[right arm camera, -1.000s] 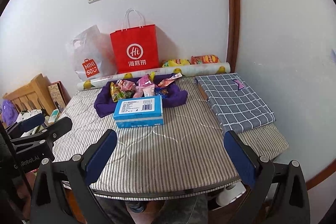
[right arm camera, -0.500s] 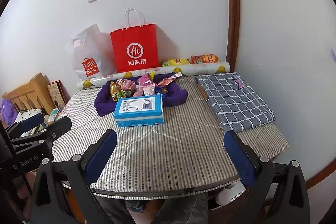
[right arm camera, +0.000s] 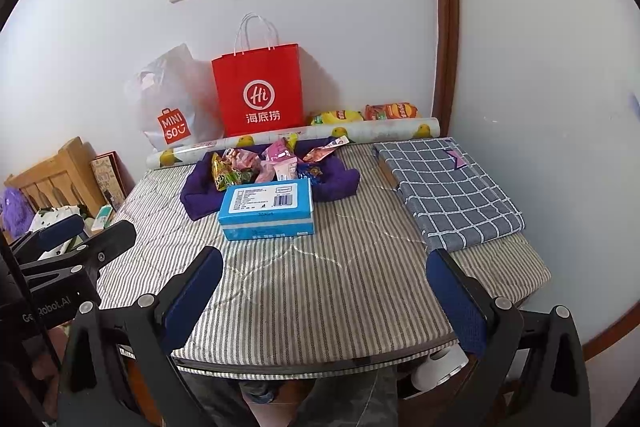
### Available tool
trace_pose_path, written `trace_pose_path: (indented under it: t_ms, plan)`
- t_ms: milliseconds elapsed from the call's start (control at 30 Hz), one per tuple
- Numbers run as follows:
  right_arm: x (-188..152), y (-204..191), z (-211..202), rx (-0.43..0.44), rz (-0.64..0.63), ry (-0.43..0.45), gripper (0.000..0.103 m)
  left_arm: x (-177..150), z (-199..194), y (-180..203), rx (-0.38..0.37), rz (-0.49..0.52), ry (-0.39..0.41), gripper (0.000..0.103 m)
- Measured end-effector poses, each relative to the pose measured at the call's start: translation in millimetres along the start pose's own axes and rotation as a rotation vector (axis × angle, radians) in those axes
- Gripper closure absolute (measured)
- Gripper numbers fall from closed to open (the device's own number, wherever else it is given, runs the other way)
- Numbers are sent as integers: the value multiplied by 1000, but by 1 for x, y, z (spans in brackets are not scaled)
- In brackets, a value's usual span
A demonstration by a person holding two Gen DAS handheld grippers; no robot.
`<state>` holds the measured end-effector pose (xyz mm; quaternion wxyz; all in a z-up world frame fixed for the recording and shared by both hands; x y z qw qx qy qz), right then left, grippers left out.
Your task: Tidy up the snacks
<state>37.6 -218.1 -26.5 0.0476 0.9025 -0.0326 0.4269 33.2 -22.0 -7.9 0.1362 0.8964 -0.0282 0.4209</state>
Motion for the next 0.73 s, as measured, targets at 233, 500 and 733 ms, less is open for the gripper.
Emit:
trace_pose_path:
  t_ms: [233, 500, 733]
  plan:
    - [0, -1, 0, 0, 0, -1, 3, -1, 0, -1, 3, 0, 1, 9]
    - [-2, -4, 0, 0, -7, -1, 3, -1, -1, -2, 2, 1, 1, 9]
    - [-4, -5, -1, 4, -11, -1, 3, -2, -1, -3, 7, 6, 4, 8]
Point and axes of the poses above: each gripper's, at about its wrist camera, not at the fingertips, and z roughly the way its jaws point, y to its right, x to its top, the point moved 4 cm from there along z, roughly the way its jaws point, and after that the axes turned 13 degrees about -x, right-handed, at the moved point
